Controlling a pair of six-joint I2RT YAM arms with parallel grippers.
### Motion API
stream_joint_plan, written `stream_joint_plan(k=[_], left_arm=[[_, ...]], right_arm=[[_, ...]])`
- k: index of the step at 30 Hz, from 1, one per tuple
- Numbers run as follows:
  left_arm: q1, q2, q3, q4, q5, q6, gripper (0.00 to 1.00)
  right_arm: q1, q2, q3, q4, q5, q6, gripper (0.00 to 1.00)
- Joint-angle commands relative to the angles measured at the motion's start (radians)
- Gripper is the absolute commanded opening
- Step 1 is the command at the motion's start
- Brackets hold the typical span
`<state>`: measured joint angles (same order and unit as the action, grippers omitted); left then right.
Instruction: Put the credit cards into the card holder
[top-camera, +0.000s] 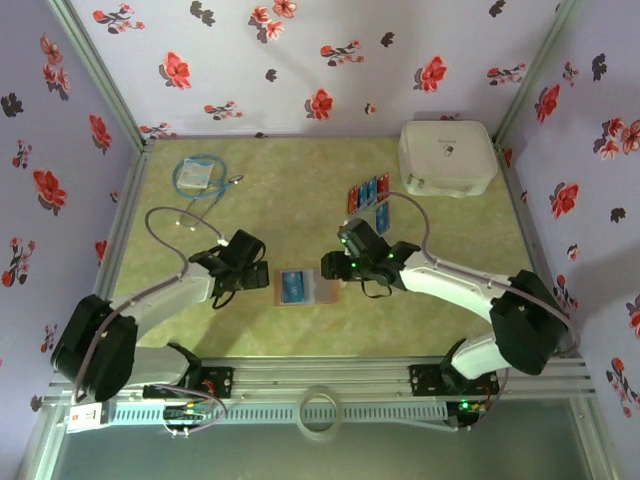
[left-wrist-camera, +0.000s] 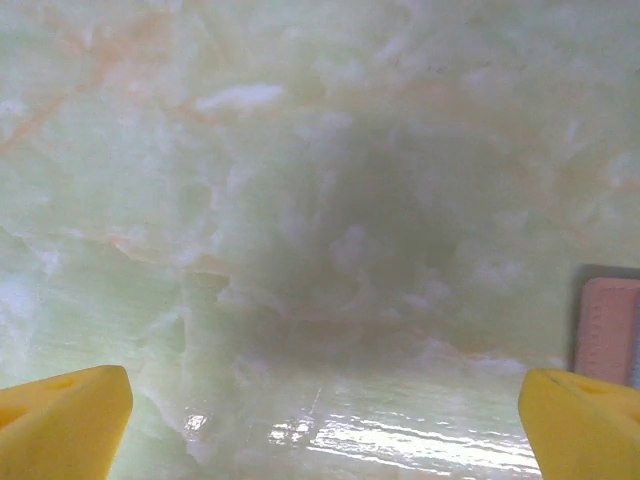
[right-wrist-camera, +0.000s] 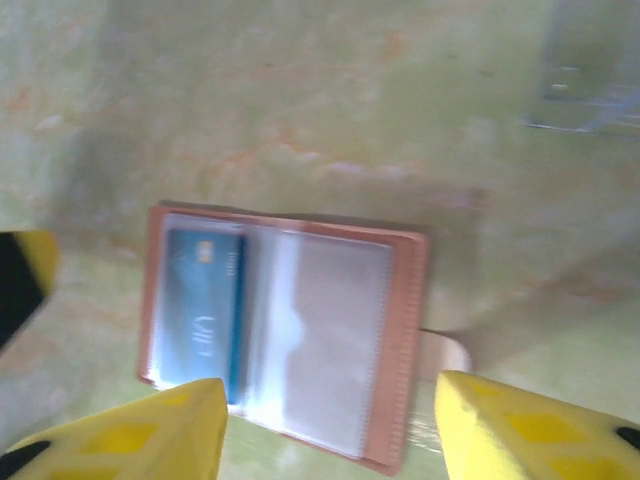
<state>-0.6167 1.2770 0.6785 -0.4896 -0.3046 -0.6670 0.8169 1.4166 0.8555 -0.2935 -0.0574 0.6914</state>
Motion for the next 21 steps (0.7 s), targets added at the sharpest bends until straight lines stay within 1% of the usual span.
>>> stream_joint_plan(k=[1,5,8,10,12,13,17,18,19,21], left_arm=[[0.006,-0.070,-0.030,0.042,0.056,0.035,1.00],[0.006,-0.143,-0.096,0.185,0.186,0.030,1.00],[0.006,-0.153,-0.125,0.253,0.245,0.012,1.00],[0.005,-0.138,-0.135,0.282,0.278,0.003,1.00],[0.000,-0.121,-0.144,0.310,0.303,-0.005,1.00],[-0.004,-0.112,-0.148,0.326,0.312,-0.009,1.00],[-0.025,-0.074,-0.160,0.380,0.328,-0.021,1.00],[-0.030,-0.063,-0.160,0.391,0.333,-0.021,1.00],[-0.034,-0.047,-0.160,0.403,0.336,-0.022,1.00],[-0.042,-0.020,-0.158,0.428,0.343,-0.023,1.00]], right_arm=[[-0.025,-0.025,-0.055,-0.008,0.044,0.009,0.60],[-0.028,0.013,-0.064,0.024,0.026,0.008,0.60],[-0.028,0.059,-0.063,0.058,0.008,0.014,0.60],[-0.030,0.093,-0.064,0.076,0.006,0.015,0.57],[-0.030,0.115,-0.067,0.091,0.005,0.014,0.50],[-0.032,0.126,-0.069,0.102,0.003,0.013,0.45],[-0.033,0.142,-0.082,0.132,-0.008,0.012,0.17],[-0.033,0.145,-0.085,0.138,-0.012,0.014,0.12],[-0.033,0.145,-0.089,0.145,-0.016,0.017,0.07],[-0.033,0.148,-0.096,0.162,-0.030,0.023,0.00]])
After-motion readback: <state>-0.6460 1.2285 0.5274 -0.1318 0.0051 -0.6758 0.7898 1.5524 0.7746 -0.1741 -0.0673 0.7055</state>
